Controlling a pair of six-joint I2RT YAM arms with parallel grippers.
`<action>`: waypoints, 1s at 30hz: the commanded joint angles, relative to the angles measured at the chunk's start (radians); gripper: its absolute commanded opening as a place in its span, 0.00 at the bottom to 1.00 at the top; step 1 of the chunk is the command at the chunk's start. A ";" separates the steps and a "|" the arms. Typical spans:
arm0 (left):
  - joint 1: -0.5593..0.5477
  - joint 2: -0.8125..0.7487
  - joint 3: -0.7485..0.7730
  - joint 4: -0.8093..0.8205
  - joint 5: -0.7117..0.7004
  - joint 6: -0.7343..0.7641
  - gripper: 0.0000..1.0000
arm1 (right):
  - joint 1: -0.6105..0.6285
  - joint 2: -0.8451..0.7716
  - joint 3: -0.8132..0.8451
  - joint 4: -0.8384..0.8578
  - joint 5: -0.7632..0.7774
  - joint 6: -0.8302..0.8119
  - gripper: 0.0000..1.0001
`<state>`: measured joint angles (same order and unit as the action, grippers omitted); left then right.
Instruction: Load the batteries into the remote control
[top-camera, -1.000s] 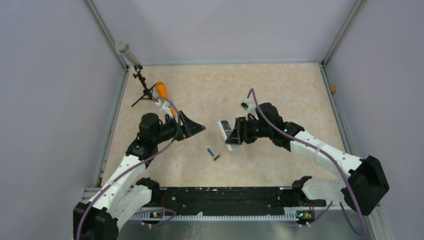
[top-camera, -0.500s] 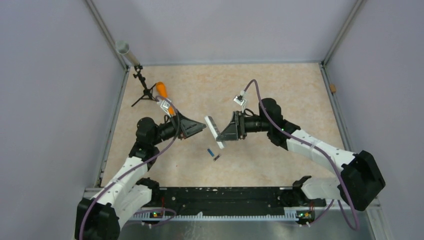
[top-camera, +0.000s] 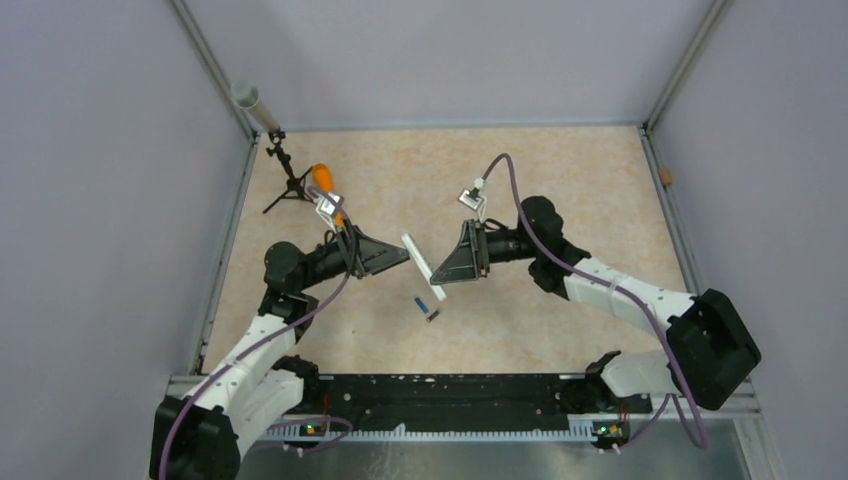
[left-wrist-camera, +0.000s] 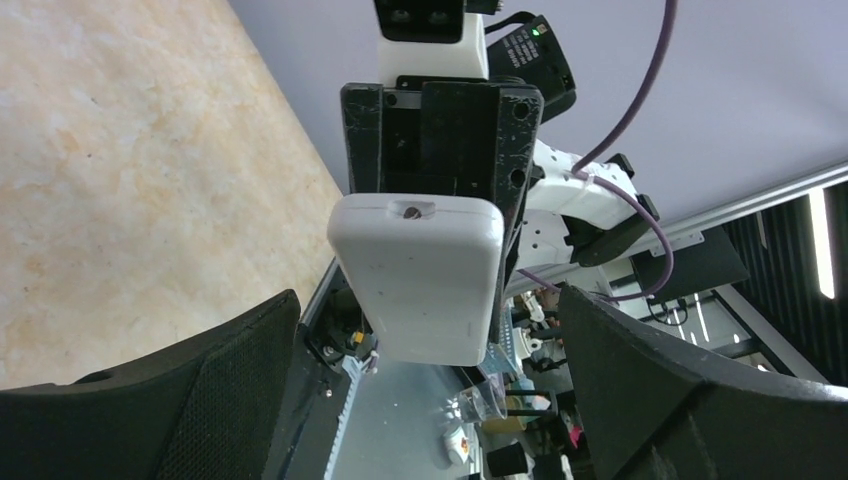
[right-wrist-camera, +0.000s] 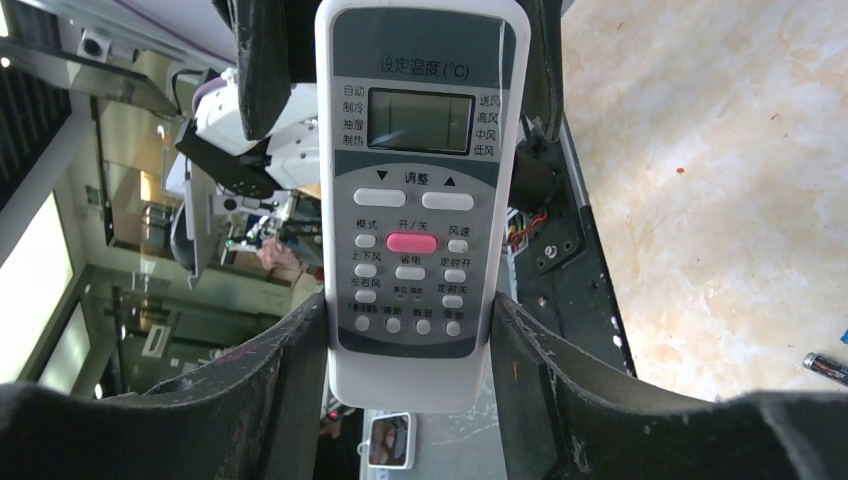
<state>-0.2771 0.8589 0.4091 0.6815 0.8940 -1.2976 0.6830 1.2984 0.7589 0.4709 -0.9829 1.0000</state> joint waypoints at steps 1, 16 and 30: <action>0.004 -0.024 0.008 0.113 0.069 -0.045 0.99 | 0.022 0.010 0.044 0.068 -0.046 -0.005 0.00; 0.004 -0.024 0.034 0.085 0.135 -0.052 0.93 | 0.067 0.045 0.115 -0.057 -0.054 -0.108 0.00; 0.005 -0.013 0.034 0.125 0.156 -0.073 0.62 | 0.078 0.055 0.100 -0.014 -0.069 -0.076 0.00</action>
<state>-0.2760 0.8474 0.4095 0.7326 1.0267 -1.3632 0.7509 1.3499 0.8215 0.4229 -1.0508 0.9272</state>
